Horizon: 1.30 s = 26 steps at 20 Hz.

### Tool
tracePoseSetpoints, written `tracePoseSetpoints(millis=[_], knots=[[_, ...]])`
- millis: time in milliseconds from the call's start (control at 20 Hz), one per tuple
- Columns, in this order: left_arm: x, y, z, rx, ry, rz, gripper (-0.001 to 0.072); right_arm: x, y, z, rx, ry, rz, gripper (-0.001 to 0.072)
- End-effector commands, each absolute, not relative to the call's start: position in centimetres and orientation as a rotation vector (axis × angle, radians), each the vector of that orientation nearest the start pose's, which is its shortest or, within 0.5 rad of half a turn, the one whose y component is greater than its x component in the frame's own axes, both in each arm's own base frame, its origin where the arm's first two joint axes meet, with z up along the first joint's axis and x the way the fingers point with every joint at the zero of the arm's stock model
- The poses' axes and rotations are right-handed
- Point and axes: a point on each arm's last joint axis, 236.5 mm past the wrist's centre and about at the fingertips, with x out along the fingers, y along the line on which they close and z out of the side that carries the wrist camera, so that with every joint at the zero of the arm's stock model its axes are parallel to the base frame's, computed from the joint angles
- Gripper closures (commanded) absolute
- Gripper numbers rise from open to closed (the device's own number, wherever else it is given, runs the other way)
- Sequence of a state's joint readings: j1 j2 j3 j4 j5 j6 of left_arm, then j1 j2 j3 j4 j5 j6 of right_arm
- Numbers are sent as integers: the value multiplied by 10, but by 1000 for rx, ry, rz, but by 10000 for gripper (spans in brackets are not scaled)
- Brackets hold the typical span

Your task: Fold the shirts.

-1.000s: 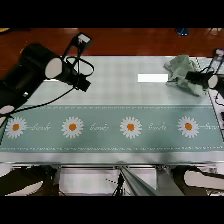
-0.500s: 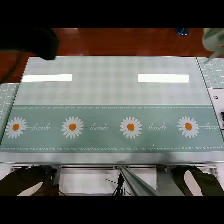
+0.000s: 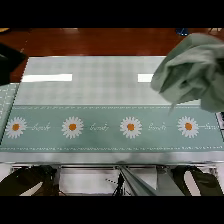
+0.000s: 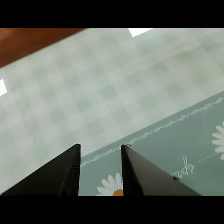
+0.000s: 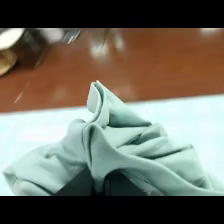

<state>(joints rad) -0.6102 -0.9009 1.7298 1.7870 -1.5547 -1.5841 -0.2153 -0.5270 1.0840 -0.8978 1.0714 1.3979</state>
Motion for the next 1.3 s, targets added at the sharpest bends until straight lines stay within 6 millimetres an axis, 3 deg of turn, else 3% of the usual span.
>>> tracePoseSetpoints(millis=[0,200,300,350,450,550,600,700,750,800,900,950,1100,1250], knots=[[267,-125,273,313,809,-353,386,281,123,243,317,640,541,691],[267,-127,210,345,963,-329,386,286,210,170,97,834,700,690],[267,-139,179,335,1009,-357,386,282,257,123,-58,904,752,688],[266,-150,162,322,1028,-394,386,277,271,98,-147,946,765,688],[260,-168,130,289,1073,-457,386,268,278,46,-323,1057,745,688],[253,-180,100,254,1117,-500,385,257,271,7,-434,1182,724,687],[249,-186,86,235,1135,-518,385,256,268,-6,-455,1225,714,652],[245,-192,61,213,1167,-534,381,261,266,-16,-477,1231,695,247],[245,-193,51,211,1181,-532,354,264,260,-14,-497,1222,676,218],[245,-192,44,213,1190,-527,262,268,252,-8,-527,1205,654,218],[248,-186,36,205,1211,-504,195,279,229,17,-579,1133,594,210],[252,-181,34,194,1217,-485,183,287,212,34,-558,1104,533,93],[266,-167,24,111,1230,-434,187,315,133,78,-467,1039,304,97],[262,-184,4,-98,1280,-518,187,329,62,91,-293,1059,139,102]])
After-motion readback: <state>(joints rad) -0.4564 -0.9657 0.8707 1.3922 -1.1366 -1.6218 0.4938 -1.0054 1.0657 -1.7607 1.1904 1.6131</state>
